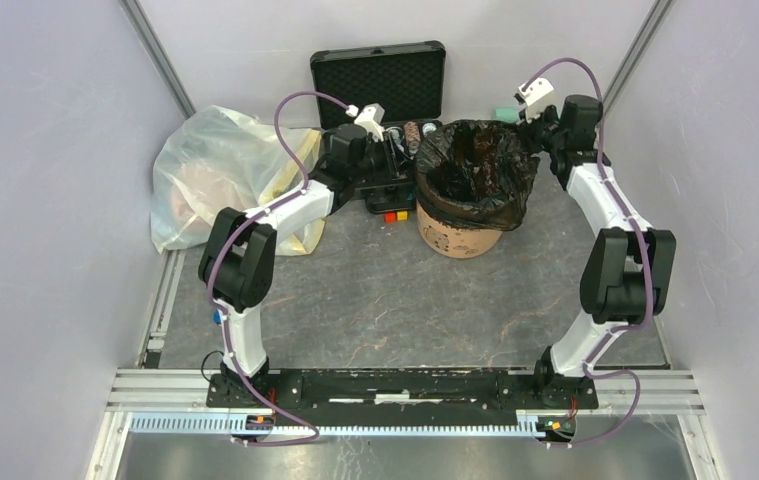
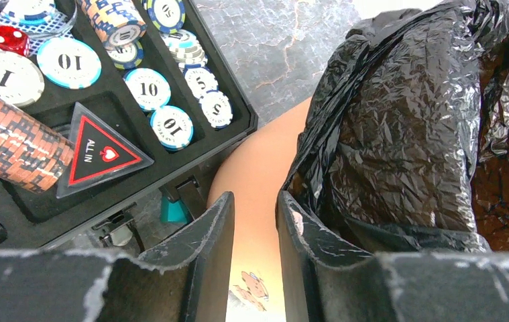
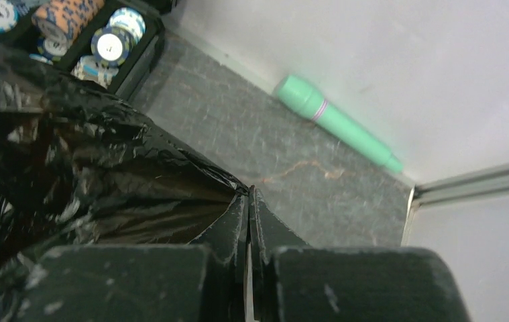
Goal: Put the trash bags into the trash bin
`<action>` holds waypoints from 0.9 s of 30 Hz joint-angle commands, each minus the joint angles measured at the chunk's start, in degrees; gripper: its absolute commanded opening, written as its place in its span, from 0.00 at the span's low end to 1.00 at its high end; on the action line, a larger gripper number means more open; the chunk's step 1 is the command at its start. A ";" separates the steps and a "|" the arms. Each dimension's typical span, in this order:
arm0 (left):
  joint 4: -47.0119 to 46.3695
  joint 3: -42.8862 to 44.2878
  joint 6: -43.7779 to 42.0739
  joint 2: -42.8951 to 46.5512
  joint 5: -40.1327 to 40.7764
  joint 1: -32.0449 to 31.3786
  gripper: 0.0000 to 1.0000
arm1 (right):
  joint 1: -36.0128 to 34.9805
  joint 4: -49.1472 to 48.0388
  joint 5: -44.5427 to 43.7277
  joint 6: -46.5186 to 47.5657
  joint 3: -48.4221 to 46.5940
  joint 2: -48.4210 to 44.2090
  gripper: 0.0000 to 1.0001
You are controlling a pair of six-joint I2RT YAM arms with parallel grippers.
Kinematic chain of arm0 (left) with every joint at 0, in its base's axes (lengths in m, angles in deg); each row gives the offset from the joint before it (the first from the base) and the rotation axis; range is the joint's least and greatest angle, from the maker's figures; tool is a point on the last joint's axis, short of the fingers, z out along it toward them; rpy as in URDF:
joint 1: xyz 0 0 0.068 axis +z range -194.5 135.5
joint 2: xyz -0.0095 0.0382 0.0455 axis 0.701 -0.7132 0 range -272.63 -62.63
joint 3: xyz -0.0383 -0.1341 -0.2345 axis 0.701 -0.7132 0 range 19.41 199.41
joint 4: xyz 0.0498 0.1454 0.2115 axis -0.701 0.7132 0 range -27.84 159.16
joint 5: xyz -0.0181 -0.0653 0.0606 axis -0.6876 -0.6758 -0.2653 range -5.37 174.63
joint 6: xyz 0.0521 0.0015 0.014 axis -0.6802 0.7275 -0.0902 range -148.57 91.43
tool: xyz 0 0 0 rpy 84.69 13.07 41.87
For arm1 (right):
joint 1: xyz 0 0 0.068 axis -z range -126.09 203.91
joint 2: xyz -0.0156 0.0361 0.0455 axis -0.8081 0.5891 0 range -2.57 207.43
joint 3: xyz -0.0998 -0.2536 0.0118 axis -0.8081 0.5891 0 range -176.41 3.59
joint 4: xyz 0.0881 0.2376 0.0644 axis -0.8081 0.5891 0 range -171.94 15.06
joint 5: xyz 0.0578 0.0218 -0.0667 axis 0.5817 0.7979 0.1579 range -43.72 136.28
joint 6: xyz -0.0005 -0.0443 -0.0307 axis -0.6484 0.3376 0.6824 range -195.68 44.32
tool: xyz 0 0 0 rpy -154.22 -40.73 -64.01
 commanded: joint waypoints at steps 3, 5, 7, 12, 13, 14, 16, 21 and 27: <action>-0.37 0.61 2.66 0.81 -1.37 -0.14 0.37 | 2.51 -2.32 0.88 -8.44 8.13 -8.11 0.02; -0.37 0.08 2.87 1.18 -1.34 -0.10 0.37 | 3.47 -4.84 1.85 -11.72 12.38 -9.70 0.02; -0.37 -0.27 3.04 1.40 -1.73 -0.19 0.37 | 4.30 -8.27 3.69 -14.57 16.27 -10.97 0.00; 0.02 -1.17 2.50 2.56 -1.57 -0.21 0.40 | 5.08 -12.51 5.76 -19.14 20.24 -13.47 0.01; 0.64 -1.02 2.11 3.03 -1.19 -0.20 0.43 | 5.26 -12.67 3.43 -20.18 20.10 -14.27 0.08; 1.21 -0.79 1.42 3.49 -0.63 -0.13 0.48 | 5.44 -12.68 1.54 -20.80 19.89 -15.37 0.18; 3.43 -0.05 -0.19 5.10 1.31 -0.10 0.58 | 5.58 -12.31 -2.95 -21.62 19.07 -17.83 0.21; 11.38 2.86 -2.07 8.17 6.89 0.04 0.67 | 5.92 -6.75 -10.69 -21.03 16.50 -23.92 0.50; 14.45 2.24 -0.23 10.66 6.82 0.04 0.70 | 6.17 -1.28 -11.64 -30.29 18.89 -32.60 0.78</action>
